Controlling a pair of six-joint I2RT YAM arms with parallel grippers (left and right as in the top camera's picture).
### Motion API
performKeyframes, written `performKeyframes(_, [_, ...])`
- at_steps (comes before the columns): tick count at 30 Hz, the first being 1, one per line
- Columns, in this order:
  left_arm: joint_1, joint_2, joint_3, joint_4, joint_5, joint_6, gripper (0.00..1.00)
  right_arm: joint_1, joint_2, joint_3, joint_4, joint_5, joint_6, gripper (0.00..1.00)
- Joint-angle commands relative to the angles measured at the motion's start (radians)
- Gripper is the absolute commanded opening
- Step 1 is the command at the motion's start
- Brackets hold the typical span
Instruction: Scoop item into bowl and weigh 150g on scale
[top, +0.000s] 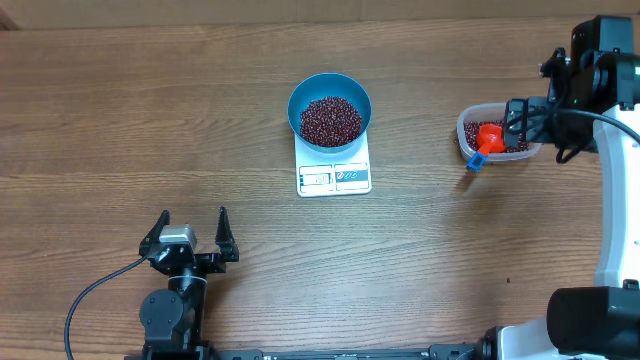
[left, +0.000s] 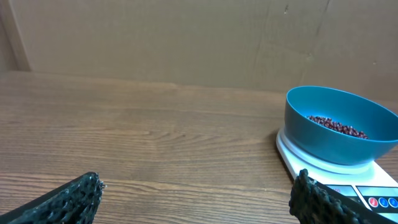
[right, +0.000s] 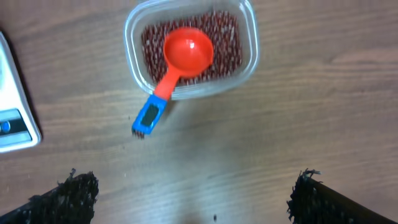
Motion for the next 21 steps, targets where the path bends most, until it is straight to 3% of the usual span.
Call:
performKeyframes(1, [0.005, -0.009, -0.004, 0.001, 0.008, 0.019, 0.99, -0.004, -0.013, 0.013, 0.012, 0.006, -0.004, 1.00])
performKeyframes(21, [0.005, -0.009, -0.004, 0.001, 0.008, 0.019, 1.00, -0.002, -0.116, 0.012, 0.177, -0.216, 0.003, 1.00])
